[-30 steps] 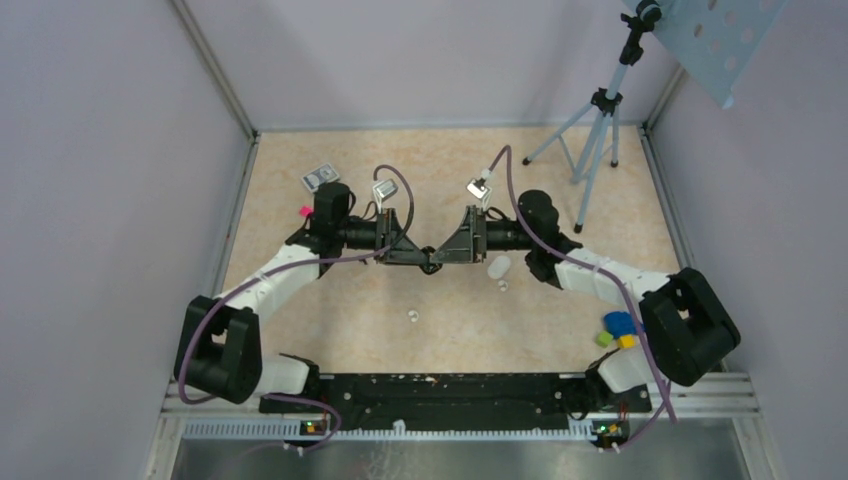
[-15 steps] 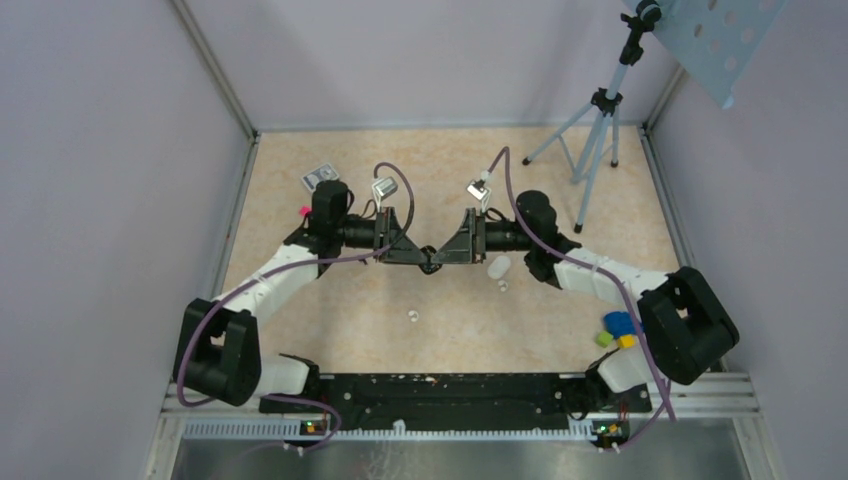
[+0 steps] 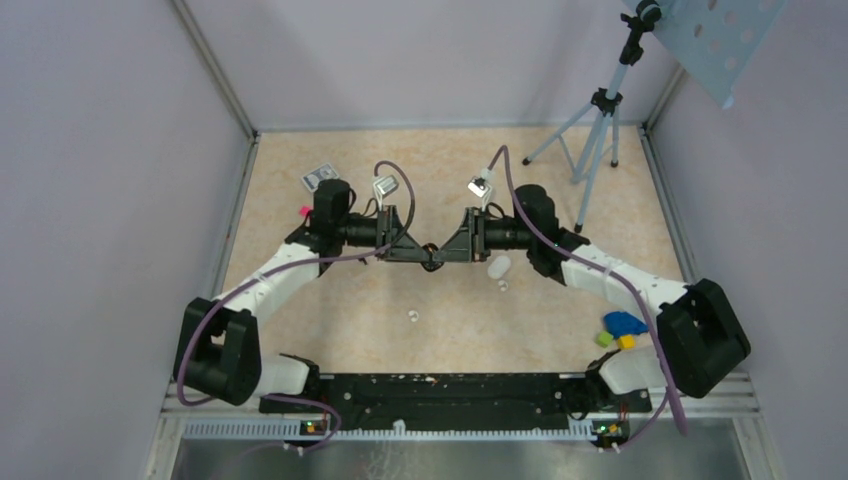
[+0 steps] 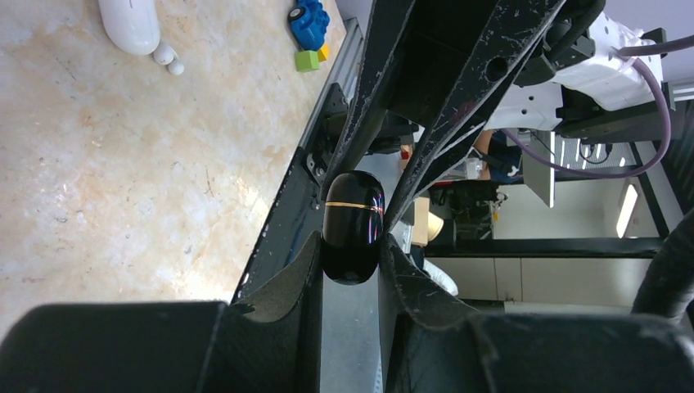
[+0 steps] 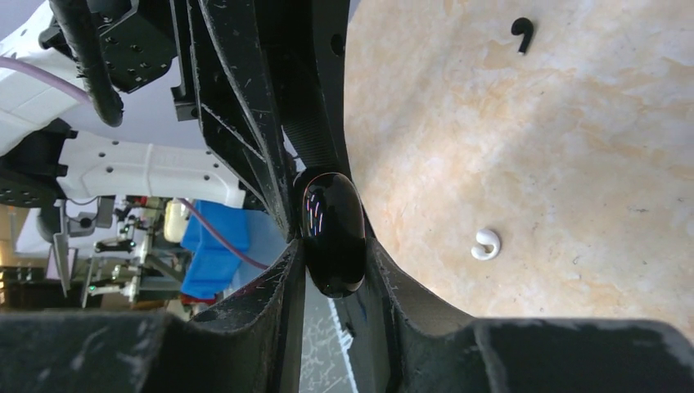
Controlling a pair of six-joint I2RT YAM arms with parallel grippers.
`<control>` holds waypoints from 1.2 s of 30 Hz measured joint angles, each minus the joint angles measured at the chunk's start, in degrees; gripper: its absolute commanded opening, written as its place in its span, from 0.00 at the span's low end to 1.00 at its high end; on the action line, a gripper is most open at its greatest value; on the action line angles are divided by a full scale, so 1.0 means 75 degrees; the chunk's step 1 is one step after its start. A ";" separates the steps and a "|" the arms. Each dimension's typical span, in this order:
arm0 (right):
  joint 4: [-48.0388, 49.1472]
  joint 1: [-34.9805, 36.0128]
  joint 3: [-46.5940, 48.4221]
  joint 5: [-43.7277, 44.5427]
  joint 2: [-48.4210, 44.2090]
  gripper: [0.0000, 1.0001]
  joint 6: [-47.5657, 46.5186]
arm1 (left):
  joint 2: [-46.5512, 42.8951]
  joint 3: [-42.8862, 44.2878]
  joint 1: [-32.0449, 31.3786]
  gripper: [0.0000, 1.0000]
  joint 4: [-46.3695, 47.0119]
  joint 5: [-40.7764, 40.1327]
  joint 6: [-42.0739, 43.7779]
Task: Insert the wireless bluetooth earbuds into the charging case
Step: Open the charging case to the charging case.
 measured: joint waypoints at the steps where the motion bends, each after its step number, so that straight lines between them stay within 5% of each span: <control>1: -0.0093 0.0000 0.0003 0.0070 -0.0047 0.23 -0.0070 | 0.0009 0.0017 -0.0012 0.00 -0.0012 -0.0023 0.0020; 23: -0.0560 0.0041 0.0038 0.0417 -0.0087 0.37 -0.0326 | 0.0245 0.0102 -0.0015 0.00 -0.0796 -0.0216 0.0364; 36: 0.0933 -0.0012 -0.0417 -0.0449 0.0117 0.50 0.0504 | 0.0210 0.0102 -0.0003 0.00 -0.0495 0.0137 0.0323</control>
